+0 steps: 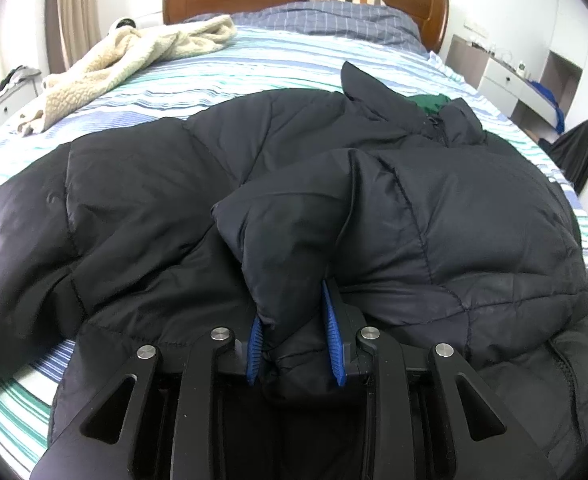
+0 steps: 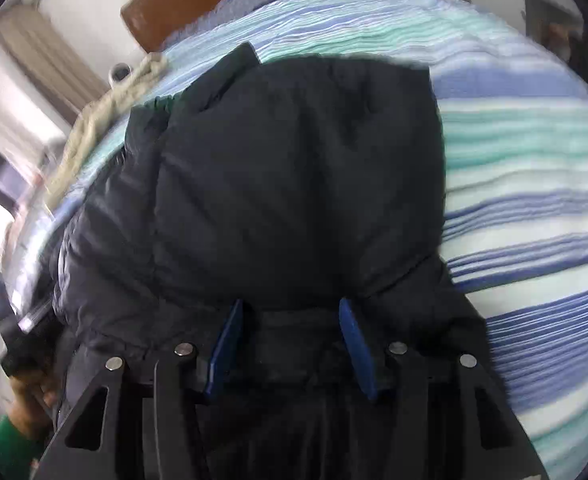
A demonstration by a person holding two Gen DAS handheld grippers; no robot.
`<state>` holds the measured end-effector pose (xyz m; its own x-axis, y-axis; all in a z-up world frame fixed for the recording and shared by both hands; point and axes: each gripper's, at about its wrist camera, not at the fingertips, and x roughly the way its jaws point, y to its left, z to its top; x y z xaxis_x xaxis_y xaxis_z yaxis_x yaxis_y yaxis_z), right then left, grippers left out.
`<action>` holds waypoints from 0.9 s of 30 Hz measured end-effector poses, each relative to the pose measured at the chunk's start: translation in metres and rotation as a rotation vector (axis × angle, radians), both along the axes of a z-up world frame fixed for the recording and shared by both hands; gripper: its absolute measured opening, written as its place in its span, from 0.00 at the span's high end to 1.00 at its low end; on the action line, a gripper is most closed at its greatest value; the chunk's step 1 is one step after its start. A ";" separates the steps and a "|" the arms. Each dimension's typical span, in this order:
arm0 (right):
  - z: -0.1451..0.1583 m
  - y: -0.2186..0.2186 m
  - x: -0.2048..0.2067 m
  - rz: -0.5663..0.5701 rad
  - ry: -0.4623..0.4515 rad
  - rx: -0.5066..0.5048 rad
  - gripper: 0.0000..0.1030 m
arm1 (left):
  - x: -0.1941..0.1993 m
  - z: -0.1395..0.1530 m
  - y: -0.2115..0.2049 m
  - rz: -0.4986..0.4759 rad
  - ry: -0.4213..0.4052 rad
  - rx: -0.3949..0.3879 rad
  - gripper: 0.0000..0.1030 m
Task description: Fold large clothes
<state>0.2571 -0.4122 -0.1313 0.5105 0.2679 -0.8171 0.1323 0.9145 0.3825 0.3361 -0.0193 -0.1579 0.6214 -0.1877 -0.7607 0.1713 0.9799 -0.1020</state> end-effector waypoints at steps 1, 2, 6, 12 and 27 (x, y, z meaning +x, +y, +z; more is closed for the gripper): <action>0.004 -0.002 -0.001 -0.019 0.010 0.006 0.50 | 0.000 0.003 0.000 0.004 0.010 0.021 0.68; 0.011 -0.003 -0.007 -0.050 0.009 -0.005 0.50 | 0.000 0.006 -0.001 0.010 0.018 0.052 0.59; 0.056 0.020 -0.066 -0.049 -0.112 -0.057 0.41 | -0.034 0.032 0.004 0.054 0.055 0.135 0.27; 0.080 0.054 -0.176 0.017 -0.202 -0.139 0.14 | -0.117 0.060 0.031 -0.027 0.061 0.034 0.09; 0.079 0.122 -0.240 0.083 -0.230 -0.221 0.14 | -0.128 0.027 0.247 0.608 0.144 -0.251 0.06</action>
